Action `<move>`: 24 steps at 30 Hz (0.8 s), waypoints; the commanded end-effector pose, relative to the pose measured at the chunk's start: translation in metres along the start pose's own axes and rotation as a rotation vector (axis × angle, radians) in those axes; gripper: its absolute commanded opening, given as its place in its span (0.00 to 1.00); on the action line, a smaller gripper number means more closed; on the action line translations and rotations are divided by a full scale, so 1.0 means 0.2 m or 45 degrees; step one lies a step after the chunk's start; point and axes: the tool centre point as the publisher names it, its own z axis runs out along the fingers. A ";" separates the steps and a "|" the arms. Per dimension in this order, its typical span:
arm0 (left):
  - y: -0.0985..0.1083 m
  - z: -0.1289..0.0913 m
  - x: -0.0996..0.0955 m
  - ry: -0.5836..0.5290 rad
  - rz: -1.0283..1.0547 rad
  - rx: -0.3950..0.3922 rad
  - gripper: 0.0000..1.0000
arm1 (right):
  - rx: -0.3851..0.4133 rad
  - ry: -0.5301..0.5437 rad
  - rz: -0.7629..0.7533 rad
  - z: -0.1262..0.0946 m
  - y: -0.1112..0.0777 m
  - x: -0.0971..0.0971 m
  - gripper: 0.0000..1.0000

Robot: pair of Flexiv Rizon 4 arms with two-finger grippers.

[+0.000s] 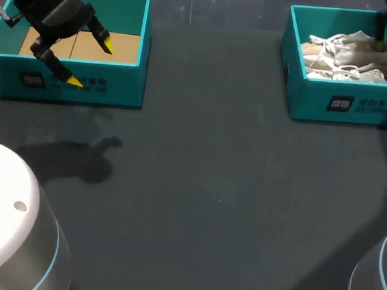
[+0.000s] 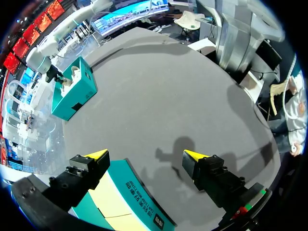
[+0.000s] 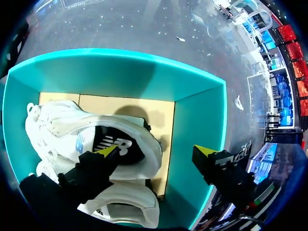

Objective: Take the shoe out of the shoebox, open the shoe tongue, remove and reinsert the insole, then place the shoe into the shoebox

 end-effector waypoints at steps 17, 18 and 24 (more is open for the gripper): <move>0.00 0.00 0.00 0.002 0.001 -0.002 1.00 | -0.092 0.091 0.061 -0.46 -0.05 -0.01 1.00; 0.00 0.00 0.00 0.002 0.001 -0.002 1.00 | -0.093 0.099 0.060 -0.49 -0.06 0.00 1.00; 0.00 0.00 0.00 0.002 0.001 -0.002 1.00 | -0.131 0.116 0.033 -0.68 -0.13 0.04 1.00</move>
